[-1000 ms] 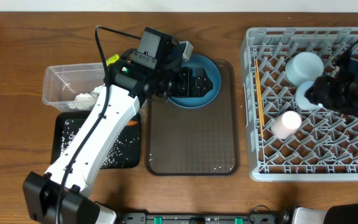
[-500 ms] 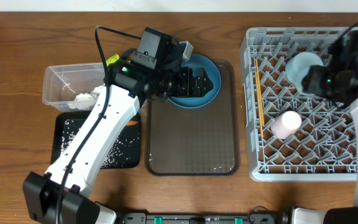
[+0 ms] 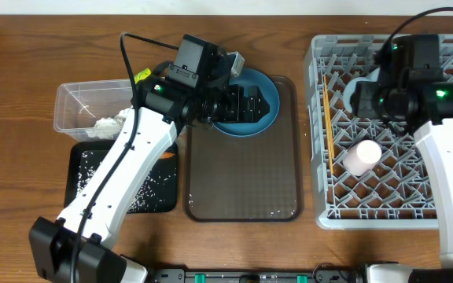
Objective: Sort waste into correct bins and load items into the dishwasher rack
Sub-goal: 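Carry the light-blue cup right and lower it into the rack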
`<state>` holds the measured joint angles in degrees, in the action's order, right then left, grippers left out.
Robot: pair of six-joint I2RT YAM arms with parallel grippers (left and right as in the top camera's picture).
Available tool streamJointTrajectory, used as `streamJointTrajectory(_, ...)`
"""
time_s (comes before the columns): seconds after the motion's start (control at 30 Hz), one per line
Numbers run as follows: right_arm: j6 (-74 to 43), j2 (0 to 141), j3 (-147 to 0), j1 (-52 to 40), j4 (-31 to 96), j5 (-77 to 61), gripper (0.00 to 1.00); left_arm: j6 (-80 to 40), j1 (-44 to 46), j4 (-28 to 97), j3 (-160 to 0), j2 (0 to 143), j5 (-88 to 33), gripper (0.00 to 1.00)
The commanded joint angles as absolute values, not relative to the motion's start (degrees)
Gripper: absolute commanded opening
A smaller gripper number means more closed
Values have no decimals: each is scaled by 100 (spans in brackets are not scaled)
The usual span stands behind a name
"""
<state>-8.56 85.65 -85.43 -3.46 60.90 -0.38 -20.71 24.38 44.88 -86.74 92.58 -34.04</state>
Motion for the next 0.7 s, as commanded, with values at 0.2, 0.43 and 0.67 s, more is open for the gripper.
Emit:
streamJointTrajectory(0.2, -917, 8477, -8005, -469, 5492, 19, 6, -1994, 2418, 4495, -8641, 9286, -3315, 95)
streamJointTrajectory(0.43, -915, 8479, -7347, -469, 4952, 16, 6, -1997, 2418, 4495, -8641, 9286, -3315, 95)
streamJointTrajectory(0.67, -915, 8482, -6814, -469, 4292, -49, 6, -1997, 2418, 4495, -8641, 9286, -3312, 95)
